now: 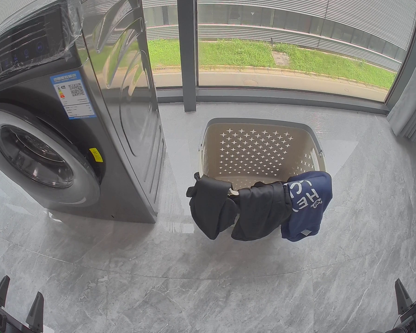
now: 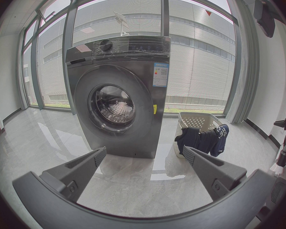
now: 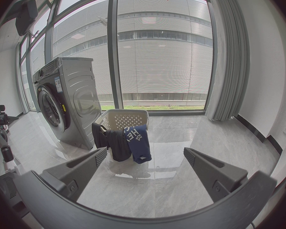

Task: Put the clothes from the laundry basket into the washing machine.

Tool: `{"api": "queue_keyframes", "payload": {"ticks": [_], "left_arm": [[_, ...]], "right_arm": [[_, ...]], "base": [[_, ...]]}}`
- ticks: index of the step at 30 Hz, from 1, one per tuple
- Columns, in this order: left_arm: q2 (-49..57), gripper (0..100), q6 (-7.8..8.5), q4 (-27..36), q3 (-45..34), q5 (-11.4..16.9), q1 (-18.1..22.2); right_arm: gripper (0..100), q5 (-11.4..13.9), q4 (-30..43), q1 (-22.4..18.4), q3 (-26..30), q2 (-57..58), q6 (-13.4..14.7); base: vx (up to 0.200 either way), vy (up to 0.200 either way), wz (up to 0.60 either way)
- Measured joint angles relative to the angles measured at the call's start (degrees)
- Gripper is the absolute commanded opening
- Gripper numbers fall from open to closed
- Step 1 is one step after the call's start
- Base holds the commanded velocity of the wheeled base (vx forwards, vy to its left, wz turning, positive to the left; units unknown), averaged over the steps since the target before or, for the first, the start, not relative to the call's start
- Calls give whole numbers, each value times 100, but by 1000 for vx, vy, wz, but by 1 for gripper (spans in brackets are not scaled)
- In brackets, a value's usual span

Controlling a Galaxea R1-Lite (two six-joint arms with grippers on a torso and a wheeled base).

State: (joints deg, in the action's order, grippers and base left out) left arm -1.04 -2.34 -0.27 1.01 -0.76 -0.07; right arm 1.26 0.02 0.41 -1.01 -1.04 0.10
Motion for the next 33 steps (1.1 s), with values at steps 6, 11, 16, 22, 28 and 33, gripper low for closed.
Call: {"api": "queue_keyframes", "payload": {"ticks": [6, 11, 16, 22, 28, 33], "left_arm": [[0, 100, -1, -2, 0, -2, 0], [0, 100, -1, -2, 0, 0, -2], [0, 100, -1, -2, 0, -2, -2], [0, 100, -1, 0, 0, -2, -2], [0, 100, -1, -2, 0, -2, -2], [0, 100, 0, -5, 0, -2, -2]], "right_arm": [[100, -2, -2, 2, 0, 0, 0], [100, -2, -2, 5, 0, 0, 0], [100, 0, -2, -1, 0, 0, 0], [100, 5, -2, 0, 0, 0, 0], [100, -2, -2, 5, 0, 0, 0], [100, 0, -2, -1, 0, 0, 0]], "base": [[0, -33, 0], [0, 0, 0], [0, 0, 0], [200, 0, 0], [100, 0, 0], [0, 0, 0]]}}
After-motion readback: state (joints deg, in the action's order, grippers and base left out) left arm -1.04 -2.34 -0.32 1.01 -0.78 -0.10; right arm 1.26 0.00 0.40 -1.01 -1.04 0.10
